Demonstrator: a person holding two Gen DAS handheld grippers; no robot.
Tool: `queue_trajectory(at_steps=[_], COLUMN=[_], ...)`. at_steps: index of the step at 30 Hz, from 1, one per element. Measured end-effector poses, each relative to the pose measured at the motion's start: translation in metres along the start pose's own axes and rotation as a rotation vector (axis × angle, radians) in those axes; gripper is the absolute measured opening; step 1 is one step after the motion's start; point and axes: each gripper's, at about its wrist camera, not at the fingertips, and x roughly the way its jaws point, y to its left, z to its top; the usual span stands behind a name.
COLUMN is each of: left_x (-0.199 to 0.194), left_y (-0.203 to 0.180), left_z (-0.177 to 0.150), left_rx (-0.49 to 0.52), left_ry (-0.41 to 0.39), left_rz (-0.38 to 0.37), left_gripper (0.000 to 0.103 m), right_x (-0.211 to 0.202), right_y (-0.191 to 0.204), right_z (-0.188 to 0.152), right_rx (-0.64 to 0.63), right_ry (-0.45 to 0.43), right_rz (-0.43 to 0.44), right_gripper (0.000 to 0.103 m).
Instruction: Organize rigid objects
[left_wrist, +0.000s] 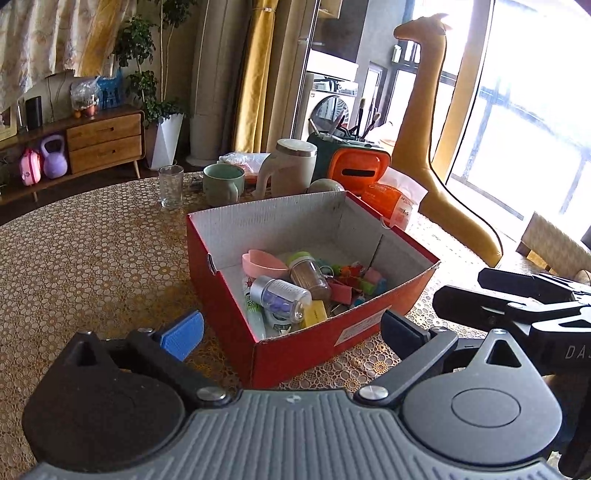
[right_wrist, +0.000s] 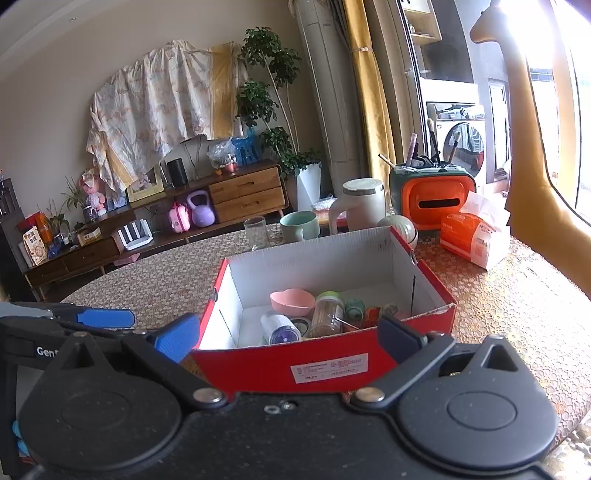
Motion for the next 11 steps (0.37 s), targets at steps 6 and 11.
queue_trajectory(at_steps=[6,11], left_x=[-0.0006,-0.0010], left_y=[0.0000,0.0036], left_z=[-0.0017,-0.0018], left_rx=[0.008,-0.007], left_ry=[-0.005,-0.003], left_rz=[0.016,0.017], left_gripper=[0.103,0.103], right_x=[0.0007,0.0015], right_y=[-0.0014,-0.0006], right_z=[-0.0010,-0.0022], right_rx=[0.009,0.012], right_ry=[0.010,0.016], right_rz=[-0.007,-0.011], right_gripper=[0.102,0.102])
